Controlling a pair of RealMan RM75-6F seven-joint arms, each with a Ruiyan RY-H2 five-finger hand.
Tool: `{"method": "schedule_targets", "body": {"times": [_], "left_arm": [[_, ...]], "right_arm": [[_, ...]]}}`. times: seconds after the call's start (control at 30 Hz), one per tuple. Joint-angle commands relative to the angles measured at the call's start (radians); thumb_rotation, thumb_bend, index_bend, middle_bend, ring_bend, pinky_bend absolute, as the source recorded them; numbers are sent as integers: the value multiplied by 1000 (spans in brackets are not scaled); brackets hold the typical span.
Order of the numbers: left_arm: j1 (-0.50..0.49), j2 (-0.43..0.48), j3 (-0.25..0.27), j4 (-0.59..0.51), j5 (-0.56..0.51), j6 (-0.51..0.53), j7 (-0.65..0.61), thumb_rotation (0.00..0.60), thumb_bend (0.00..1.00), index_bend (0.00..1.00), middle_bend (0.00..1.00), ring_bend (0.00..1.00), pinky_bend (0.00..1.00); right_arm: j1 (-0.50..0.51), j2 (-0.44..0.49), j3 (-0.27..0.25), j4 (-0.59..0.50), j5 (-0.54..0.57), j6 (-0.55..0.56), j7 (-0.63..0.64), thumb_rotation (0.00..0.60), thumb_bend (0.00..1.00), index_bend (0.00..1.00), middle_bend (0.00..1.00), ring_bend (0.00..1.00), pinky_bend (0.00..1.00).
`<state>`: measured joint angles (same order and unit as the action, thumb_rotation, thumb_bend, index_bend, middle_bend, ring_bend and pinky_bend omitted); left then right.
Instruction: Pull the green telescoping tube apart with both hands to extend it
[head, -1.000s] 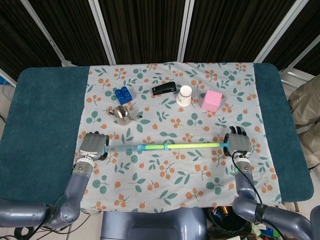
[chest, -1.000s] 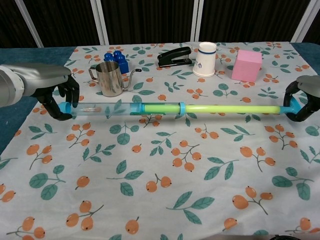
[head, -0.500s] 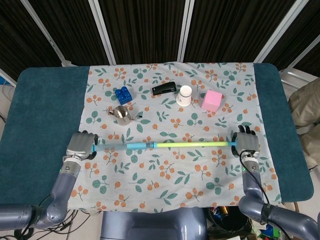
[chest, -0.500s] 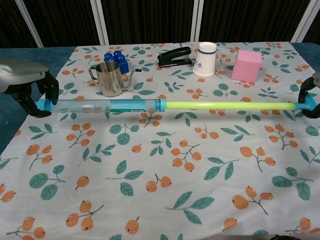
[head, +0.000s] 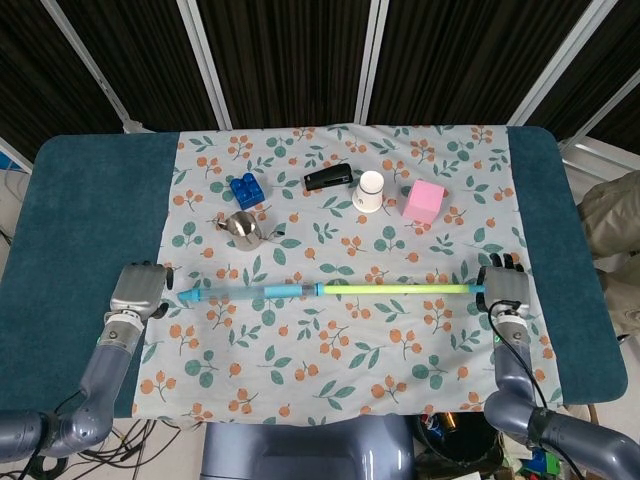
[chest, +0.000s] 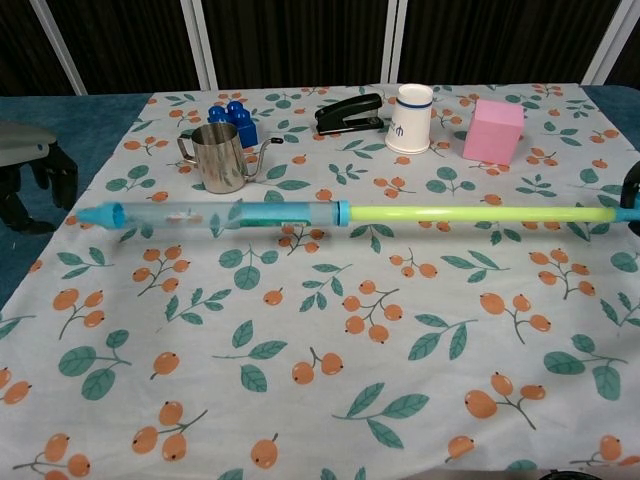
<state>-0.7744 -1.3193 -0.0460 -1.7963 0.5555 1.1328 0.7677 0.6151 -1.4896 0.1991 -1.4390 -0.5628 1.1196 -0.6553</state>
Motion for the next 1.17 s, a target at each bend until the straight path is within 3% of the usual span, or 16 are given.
{"method": "schedule_targets", "body": {"times": [0.03, 0.13, 0.33, 0.43, 0.6, 0.77, 0.93, 1.17], "left_arm": [[1, 2, 4, -1, 10, -14, -9, 600, 88, 168, 77, 84, 198], [2, 8, 9, -6, 30, -19, -14, 600, 73, 57, 58, 68, 143], [31, 44, 8, -51, 84, 15, -63, 600, 74, 59, 58, 67, 126], [82, 83, 20, -99, 167, 57, -138, 600, 74, 60, 58, 67, 126], [223, 159, 82, -150, 406, 169, -331, 600, 74, 51, 55, 67, 126], [371, 200, 182, -96, 659, 310, -497, 600, 71, 1, 13, 24, 99], [471, 223, 250, -39, 783, 390, -579, 600, 64, 0, 0, 0, 65], [544, 186, 228, 79, 873, 485, -637, 600, 65, 0, 0, 0, 61]], "right_arm": [[3, 7, -5, -10, 15, -11, -16, 600, 157, 30, 0, 0, 131], [5, 15, -8, -22, 11, -6, -28, 600, 127, 0, 0, 0, 131], [-20, 56, -8, -83, -58, 30, 21, 600, 127, 0, 0, 0, 131], [-63, 111, -24, -150, -142, 62, 91, 600, 126, 0, 0, 0, 131], [-170, 235, -85, -261, -334, 139, 235, 600, 124, 0, 0, 0, 131], [-287, 341, -169, -306, -550, 243, 393, 600, 61, 0, 0, 0, 131], [-371, 406, -244, -298, -714, 327, 484, 600, 0, 0, 0, 0, 131], [-433, 393, -266, -204, -848, 416, 565, 600, 0, 0, 0, 0, 131]]}}
